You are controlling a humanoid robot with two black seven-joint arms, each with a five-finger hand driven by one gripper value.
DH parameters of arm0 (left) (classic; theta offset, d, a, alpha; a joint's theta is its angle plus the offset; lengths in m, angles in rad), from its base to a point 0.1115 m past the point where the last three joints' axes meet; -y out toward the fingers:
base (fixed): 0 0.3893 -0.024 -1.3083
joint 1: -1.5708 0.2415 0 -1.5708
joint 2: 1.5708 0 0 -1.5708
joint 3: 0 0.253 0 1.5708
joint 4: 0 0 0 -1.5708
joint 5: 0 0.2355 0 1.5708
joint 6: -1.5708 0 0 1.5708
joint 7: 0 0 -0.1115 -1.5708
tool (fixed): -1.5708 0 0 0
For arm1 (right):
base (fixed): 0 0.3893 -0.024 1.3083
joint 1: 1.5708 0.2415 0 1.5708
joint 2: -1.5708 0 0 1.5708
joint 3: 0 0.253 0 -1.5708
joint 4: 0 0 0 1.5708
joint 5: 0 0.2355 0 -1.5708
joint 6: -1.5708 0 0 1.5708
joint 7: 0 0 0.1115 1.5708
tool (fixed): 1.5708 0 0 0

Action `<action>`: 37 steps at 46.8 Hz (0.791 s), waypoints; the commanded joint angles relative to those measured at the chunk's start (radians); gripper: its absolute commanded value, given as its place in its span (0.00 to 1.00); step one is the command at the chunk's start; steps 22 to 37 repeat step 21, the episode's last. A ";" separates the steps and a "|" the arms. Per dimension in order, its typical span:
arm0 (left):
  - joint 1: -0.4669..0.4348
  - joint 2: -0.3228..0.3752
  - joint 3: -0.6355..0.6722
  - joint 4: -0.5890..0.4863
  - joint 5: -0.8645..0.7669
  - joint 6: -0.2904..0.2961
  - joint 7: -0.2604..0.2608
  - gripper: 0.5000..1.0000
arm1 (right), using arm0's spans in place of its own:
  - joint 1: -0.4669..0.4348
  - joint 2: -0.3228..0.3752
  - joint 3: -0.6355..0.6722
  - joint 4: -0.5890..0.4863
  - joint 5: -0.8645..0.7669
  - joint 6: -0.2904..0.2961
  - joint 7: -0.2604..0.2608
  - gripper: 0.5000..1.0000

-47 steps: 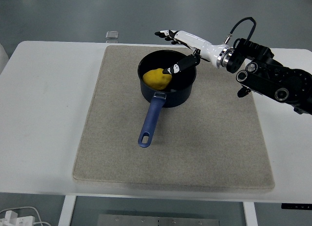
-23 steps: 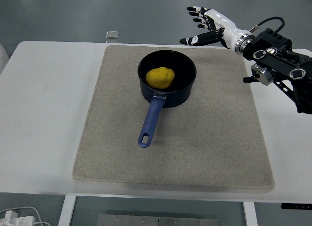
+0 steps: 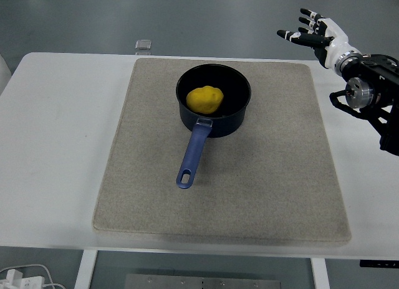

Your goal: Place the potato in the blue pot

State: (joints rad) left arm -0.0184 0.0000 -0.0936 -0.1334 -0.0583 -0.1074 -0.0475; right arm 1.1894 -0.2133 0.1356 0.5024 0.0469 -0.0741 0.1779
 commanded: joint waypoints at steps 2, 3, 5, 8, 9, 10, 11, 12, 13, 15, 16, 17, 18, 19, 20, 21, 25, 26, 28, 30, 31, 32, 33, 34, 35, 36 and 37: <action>0.000 0.000 0.000 0.000 0.000 0.000 0.000 1.00 | -0.039 0.000 0.065 -0.004 0.010 0.000 0.000 0.90; 0.000 0.000 0.000 0.000 0.000 0.000 0.000 1.00 | -0.043 0.000 0.073 -0.004 0.010 0.000 0.000 0.90; 0.000 0.000 0.000 0.000 0.000 0.000 0.000 1.00 | -0.048 0.000 0.078 -0.004 0.010 0.000 0.000 0.90; 0.000 0.000 0.000 0.000 0.000 0.000 0.000 1.00 | -0.048 0.000 0.078 -0.005 0.010 0.000 0.000 0.90; 0.000 0.000 0.000 0.000 0.000 0.000 0.000 1.00 | -0.048 0.000 0.078 -0.004 0.010 0.000 0.000 0.90; 0.000 0.000 0.000 0.000 0.000 0.000 0.000 1.00 | -0.048 0.000 0.078 -0.004 0.010 0.000 0.000 0.90; 0.000 0.000 0.000 0.000 0.000 0.000 0.000 1.00 | -0.048 -0.001 0.078 -0.004 0.010 0.000 0.000 0.90; 0.000 0.000 0.000 0.000 0.000 0.000 0.000 1.00 | -0.048 -0.001 0.078 -0.004 0.010 0.000 0.000 0.90; 0.000 0.000 0.000 0.000 0.000 0.000 0.000 1.00 | -0.048 -0.001 0.078 -0.005 0.010 0.000 0.000 0.90; 0.000 0.000 0.000 0.000 0.000 0.000 0.000 1.00 | -0.048 -0.003 0.078 -0.004 0.010 0.000 0.000 0.90; 0.000 0.000 0.000 0.000 0.000 0.000 0.000 1.00 | -0.048 -0.003 0.078 -0.004 0.010 0.000 0.000 0.90; 0.000 0.000 0.000 0.000 0.000 0.000 0.000 1.00 | -0.048 -0.003 0.078 -0.004 0.010 0.000 -0.001 0.90; 0.000 0.000 0.000 0.000 0.000 0.000 0.000 1.00 | -0.048 -0.001 0.078 -0.004 0.010 0.000 -0.001 0.90; 0.000 0.000 0.000 0.000 0.000 0.000 0.000 1.00 | -0.048 -0.001 0.078 -0.004 0.010 -0.001 -0.001 0.90; 0.000 0.000 0.000 0.000 0.000 0.001 0.000 1.00 | -0.048 -0.001 0.078 -0.004 0.010 -0.001 -0.001 0.90; 0.000 0.000 0.000 0.000 0.000 0.000 0.000 1.00 | -0.048 -0.001 0.078 -0.004 0.010 -0.001 -0.001 0.90; 0.000 0.000 0.000 0.000 0.000 0.000 0.000 1.00 | -0.048 -0.001 0.078 -0.004 0.010 -0.001 -0.001 0.90; 0.000 0.000 0.000 0.000 0.000 0.000 0.000 1.00 | -0.048 -0.001 0.078 -0.004 0.010 -0.001 -0.001 0.90; 0.000 0.000 0.000 0.000 0.000 0.000 0.000 1.00 | -0.048 -0.001 0.078 -0.004 0.010 -0.001 -0.001 0.90; 0.000 0.000 0.000 0.000 0.000 0.000 0.000 1.00 | -0.048 -0.001 0.078 -0.004 0.010 -0.001 -0.001 0.90; 0.000 0.000 0.000 0.000 0.000 0.000 0.000 1.00 | -0.048 -0.001 0.078 -0.004 0.010 -0.001 -0.001 0.90; 0.000 0.000 0.000 0.000 0.000 0.000 0.000 1.00 | -0.048 -0.001 0.078 -0.004 0.010 -0.001 -0.001 0.90; 0.000 0.000 0.000 0.000 0.000 0.000 0.000 1.00 | -0.048 -0.001 0.078 -0.004 0.010 -0.001 -0.001 0.90; 0.000 0.000 0.000 0.000 0.000 0.000 0.000 1.00 | -0.048 -0.001 0.078 -0.004 0.010 -0.001 -0.001 0.90; 0.000 0.000 0.000 0.000 0.000 0.000 0.000 1.00 | -0.048 -0.001 0.078 -0.004 0.010 -0.001 -0.001 0.90; 0.000 0.000 0.000 0.000 0.000 0.000 0.000 1.00 | -0.048 -0.001 0.078 -0.004 0.010 -0.001 -0.001 0.90; 0.000 0.000 0.000 0.000 0.000 0.000 0.000 1.00 | -0.048 -0.001 0.078 -0.004 0.010 -0.001 -0.001 0.90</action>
